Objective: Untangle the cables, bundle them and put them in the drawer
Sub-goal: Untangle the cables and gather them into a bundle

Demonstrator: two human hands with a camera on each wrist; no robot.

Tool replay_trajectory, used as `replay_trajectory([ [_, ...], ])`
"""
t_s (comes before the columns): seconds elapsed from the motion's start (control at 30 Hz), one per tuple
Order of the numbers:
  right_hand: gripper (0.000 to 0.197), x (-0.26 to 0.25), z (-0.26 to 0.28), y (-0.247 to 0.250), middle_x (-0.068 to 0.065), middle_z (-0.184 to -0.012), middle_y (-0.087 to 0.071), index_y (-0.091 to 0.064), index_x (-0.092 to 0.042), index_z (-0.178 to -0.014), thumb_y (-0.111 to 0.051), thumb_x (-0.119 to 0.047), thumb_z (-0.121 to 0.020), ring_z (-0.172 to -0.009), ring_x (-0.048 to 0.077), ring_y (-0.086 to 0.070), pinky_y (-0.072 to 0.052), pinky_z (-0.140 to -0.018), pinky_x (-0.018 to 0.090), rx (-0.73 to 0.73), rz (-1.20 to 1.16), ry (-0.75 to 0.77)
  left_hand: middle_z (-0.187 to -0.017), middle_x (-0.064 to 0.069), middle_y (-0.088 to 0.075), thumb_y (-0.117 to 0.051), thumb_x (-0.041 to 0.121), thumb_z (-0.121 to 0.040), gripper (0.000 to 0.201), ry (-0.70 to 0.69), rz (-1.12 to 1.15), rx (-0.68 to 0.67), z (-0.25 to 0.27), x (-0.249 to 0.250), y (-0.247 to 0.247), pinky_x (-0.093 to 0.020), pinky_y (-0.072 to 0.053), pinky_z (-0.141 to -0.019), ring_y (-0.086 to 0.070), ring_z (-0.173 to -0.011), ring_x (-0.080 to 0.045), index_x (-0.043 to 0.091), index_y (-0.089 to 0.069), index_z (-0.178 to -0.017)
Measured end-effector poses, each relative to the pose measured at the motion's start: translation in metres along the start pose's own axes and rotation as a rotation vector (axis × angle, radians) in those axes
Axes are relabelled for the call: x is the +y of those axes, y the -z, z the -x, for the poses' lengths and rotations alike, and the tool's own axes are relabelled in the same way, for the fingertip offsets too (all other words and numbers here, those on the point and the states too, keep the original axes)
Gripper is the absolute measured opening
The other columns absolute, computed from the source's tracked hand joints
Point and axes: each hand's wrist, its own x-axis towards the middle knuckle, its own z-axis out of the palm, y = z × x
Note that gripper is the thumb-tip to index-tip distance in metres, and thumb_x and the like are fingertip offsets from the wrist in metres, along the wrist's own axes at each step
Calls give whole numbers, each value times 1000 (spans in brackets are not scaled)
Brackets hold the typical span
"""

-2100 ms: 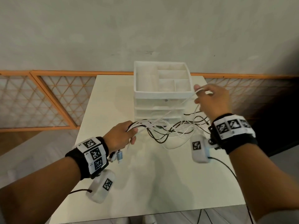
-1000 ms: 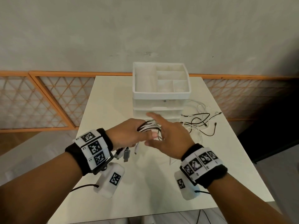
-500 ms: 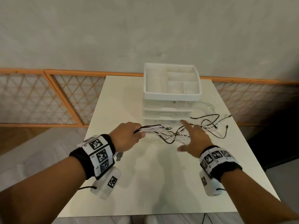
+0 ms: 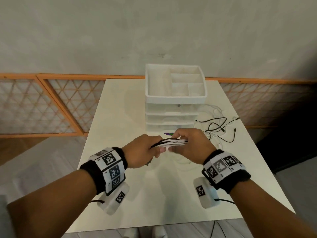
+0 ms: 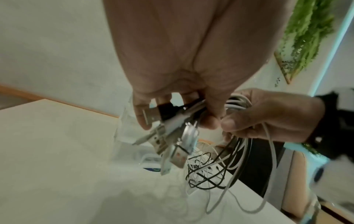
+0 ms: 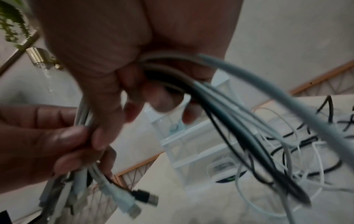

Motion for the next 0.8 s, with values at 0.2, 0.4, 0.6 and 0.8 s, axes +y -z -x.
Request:
replay_trajectory([
  [0.2, 20, -15, 1, 4, -10, -63, -63, -71, -19, -78, -82, -35, -76, -52, -1, -52, -38, -52, 13, -66, -19, 31, -71, 4, -64, -50, 19, -97, 17, -44, -55, 19, -4, -2, -3, -31, -53, -60, -62, -54, -10, 23, -56, -82],
  [0.4, 5, -6, 4, 12, -13, -57, -61, -76, -15, -86, -78, -19, -83, -48, 1, -48, -38, -49, 15, 20, -302, -5, -77, 9, -67, -61, 22, -95, 6, -44, 151, 139, -2, -14, -5, -19, -46, -65, -56, -65, -2, 22, -67, -95],
  [0.6, 9, -2, 3, 18, -2, -60, -60, -72, -19, -80, -76, -27, -84, -52, 15, -47, -41, -52, 30, -71, -256, -37, -74, -5, -62, -65, 31, -93, 8, 2, 331, 151, 2, -14, 0, -26, -50, -52, -56, -58, -15, 25, -70, -94],
  [0.8, 7, -16, 0, 13, -12, -53, -56, -75, -15, -86, -73, -22, -87, -45, 1, -45, -36, -47, 14, -121, -225, -17, -85, 2, -67, -68, 46, -85, 23, -37, 254, 63, -1, -7, 10, -26, -54, -59, -61, -71, -8, 36, -68, -106],
])
